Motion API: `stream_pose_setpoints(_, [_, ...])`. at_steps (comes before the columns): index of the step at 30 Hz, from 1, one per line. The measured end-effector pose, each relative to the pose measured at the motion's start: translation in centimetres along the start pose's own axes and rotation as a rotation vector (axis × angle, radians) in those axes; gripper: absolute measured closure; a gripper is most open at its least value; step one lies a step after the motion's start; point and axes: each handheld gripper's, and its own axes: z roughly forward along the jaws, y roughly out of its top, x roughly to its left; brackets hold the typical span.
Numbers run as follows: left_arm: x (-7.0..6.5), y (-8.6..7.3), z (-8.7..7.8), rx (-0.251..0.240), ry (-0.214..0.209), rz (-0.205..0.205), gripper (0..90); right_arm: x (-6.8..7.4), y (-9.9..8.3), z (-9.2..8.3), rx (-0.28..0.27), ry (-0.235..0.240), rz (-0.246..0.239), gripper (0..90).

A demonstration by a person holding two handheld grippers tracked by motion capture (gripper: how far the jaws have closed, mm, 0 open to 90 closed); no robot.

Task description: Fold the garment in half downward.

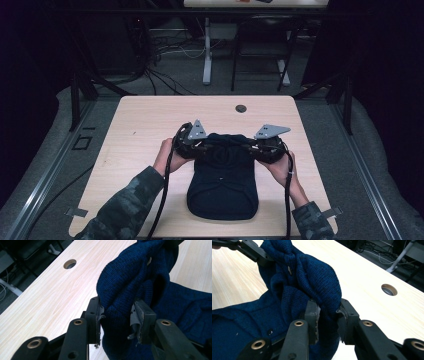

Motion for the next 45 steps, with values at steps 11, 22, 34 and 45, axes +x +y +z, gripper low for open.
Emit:
stream_pose_setpoints(11, [-0.2,-0.8,0.1,0.010,-0.039,-0.030,59.1,0.5,-0.8,0.1,0.016,0.012,-0.007,69.7])
stream_pose_setpoints(22, [-0.8,-1.3,-0.2,0.002,-0.074,-0.030,62.9,1.0,-1.7,-0.1,0.026,0.023,-0.011,68.6])
stream_pose_setpoints(34, [-1.8,-2.3,-0.6,-0.011,-0.117,-0.026,64.8,2.0,-2.6,-0.8,0.047,0.051,-0.033,68.8])
stream_pose_setpoints(45, [-2.7,-3.4,-0.9,-0.009,-0.156,-0.043,65.6,3.1,-3.5,-1.1,0.072,0.078,-0.041,69.0])
